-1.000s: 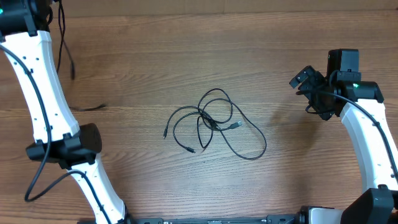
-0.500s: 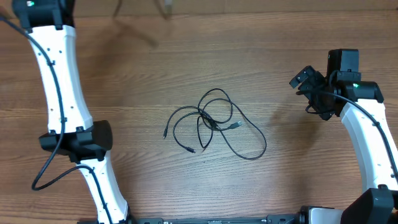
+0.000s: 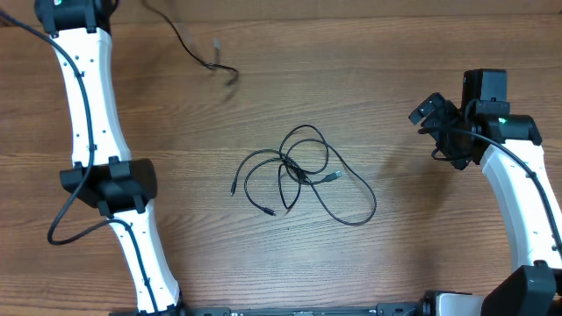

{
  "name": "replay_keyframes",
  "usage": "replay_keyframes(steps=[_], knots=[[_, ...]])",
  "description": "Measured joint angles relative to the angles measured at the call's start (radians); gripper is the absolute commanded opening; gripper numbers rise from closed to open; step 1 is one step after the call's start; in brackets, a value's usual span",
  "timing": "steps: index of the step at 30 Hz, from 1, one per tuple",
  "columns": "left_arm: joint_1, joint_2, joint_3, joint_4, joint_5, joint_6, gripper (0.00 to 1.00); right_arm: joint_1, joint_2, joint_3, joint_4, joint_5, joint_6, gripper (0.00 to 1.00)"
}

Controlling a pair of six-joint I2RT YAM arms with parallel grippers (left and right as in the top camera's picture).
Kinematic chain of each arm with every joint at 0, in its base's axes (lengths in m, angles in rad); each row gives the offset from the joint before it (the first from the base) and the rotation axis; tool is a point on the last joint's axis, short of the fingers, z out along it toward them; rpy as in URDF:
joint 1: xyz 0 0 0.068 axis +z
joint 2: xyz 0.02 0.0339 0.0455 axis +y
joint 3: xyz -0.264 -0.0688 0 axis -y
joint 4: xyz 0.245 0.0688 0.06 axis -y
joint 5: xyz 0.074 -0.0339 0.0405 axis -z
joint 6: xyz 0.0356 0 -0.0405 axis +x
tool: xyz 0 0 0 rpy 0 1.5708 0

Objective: Untangle cables
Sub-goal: 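Lower the cable at the upper left and open the left gripper, then raise the left gripper and swing it back toward the center cables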

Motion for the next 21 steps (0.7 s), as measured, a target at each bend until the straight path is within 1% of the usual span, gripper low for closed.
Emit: replay_keyframes(steps=[3, 5, 7, 8, 10, 12, 13, 18, 21], knots=[[0.059, 0.051, 0.000, -0.031, -0.104, 0.092, 0.04, 0.000, 0.000, 0.000, 0.000, 0.000, 0.000, 1.00], [0.119, 0.083, 0.000, -0.064, -0.216, 0.153, 0.04, 0.000, 0.000, 0.000, 0.000, 0.000, 0.000, 1.00], [0.177, 0.092, 0.000, -0.076, -0.309, 0.181, 0.06, 0.000, 0.000, 0.000, 0.000, 0.000, 0.000, 1.00], [0.197, 0.092, 0.000, -0.077, -0.338, 0.187, 0.38, 0.000, 0.000, 0.000, 0.000, 0.000, 0.000, 1.00], [0.249, 0.092, 0.000, -0.095, -0.386, 0.209, 0.76, 0.000, 0.000, 0.000, 0.000, 0.000, 0.000, 1.00], [0.282, 0.092, 0.000, -0.136, -0.382, 0.209, 0.96, 0.000, 0.000, 0.000, 0.000, 0.000, 0.000, 1.00], [0.292, 0.092, 0.000, -0.153, -0.370, 0.209, 1.00, 0.000, 0.000, 0.000, 0.000, 0.000, 0.000, 1.00], [0.291, 0.092, 0.000, -0.210, -0.267, 0.198, 1.00, 0.000, 0.000, 0.000, 0.000, 0.000, 0.000, 1.00], [0.268, 0.092, -0.010, -0.259, -0.172, 0.150, 1.00, 0.000, 0.000, 0.000, 0.000, 0.000, 0.000, 1.00]])
